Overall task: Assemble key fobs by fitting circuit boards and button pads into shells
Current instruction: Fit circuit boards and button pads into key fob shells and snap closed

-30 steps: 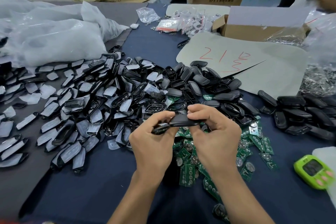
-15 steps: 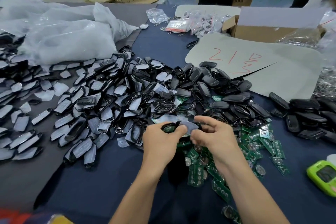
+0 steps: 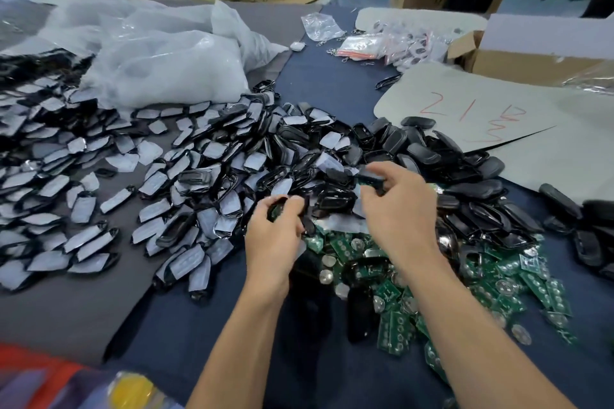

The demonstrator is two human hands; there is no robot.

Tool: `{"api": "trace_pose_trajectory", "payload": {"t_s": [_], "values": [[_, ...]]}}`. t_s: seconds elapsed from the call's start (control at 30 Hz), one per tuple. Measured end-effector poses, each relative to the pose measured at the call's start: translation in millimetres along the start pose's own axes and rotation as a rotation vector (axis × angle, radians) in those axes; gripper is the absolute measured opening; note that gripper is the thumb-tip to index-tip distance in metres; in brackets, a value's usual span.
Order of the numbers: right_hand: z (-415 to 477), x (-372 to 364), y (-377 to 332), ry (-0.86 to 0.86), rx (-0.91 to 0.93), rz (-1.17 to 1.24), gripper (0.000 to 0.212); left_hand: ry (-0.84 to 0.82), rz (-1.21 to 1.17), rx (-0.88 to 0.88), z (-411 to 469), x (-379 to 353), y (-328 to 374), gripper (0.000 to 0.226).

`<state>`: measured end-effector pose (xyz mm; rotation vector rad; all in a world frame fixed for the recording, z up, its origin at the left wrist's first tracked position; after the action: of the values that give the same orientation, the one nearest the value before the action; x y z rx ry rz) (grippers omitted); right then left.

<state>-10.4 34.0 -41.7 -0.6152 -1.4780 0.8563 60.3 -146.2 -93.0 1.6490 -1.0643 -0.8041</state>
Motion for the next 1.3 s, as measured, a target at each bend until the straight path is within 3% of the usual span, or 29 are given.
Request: {"api": "trace_pose_trajectory", "payload": {"t_s": [0.13, 0.2, 0.27, 0.4, 0.57, 0.7, 0.83, 0.93, 1.1, 1.17, 1.3], "values": [[30.3, -56.5, -39.9, -0.351, 0.161, -0.208, 0.036, 0.032, -0.191, -0.064, 4.3, 22.9, 7.8, 0.009], [40.1, -85.1, -51.8, -0.514, 0.194, -0.344, 0.047, 0.049, -0.192, -0.072, 6.3, 32.1, 8.5, 0.032], [45.5, -104.6, -57.5, -0.583, 0.251, -0.473, 0.053, 0.062, -0.181, -0.084, 9.5, 40.1, 9.3, 0.025], [52.3, -115.5, -54.0, -0.543, 0.338, -0.615, 0.051, 0.080, -0.220, -0.112, 13.9, 54.2, 8.8, 0.015], [55.4, -106.8, -47.6, -0.469, 0.350, -0.796, 0.022, 0.100, -0.257, -0.124, 16.9, 66.0, 7.2, 0.017], [59.4, -103.7, -46.4, -0.444, 0.356, -0.854, 0.026, 0.080, -0.261, -0.100, 16.3, 62.2, 8.4, 0.015], [61.6, -97.9, -45.3, -0.401, 0.304, -0.821, 0.030, 0.047, -0.238, -0.093, 12.7, 56.8, 9.3, 0.011], [61.8, -90.5, -50.4, -0.462, 0.286, -0.811, 0.033, 0.044, -0.226, -0.105, 10.8, 58.7, 10.8, 0.012], [71.6, -97.8, -81.9, -0.396, 0.230, -0.500, 0.033, 0.039, -0.235, -0.118, 9.1, 60.9, 15.0, 0.036], [78.9, -118.6, -89.3, -0.434, 0.222, -0.446, 0.029, 0.040, -0.243, -0.118, 9.3, 60.9, 15.9, 0.035], [83.0, -161.5, -92.0, -0.523, 0.307, -0.559, 0.037, 0.069, -0.249, -0.135, 12.4, 65.1, 18.1, 0.022]]}}
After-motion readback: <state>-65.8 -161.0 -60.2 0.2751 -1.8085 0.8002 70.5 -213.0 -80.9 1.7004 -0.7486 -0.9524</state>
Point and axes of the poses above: each hand's wrist, its own z-axis towards the middle knuckle, its own x-axis out of the back of the hand, y = z × x, the point moved 4 cm from there along z, towards the middle knuckle, and after that the axes turned 13 degrees about -y, right-handed, at the moved point
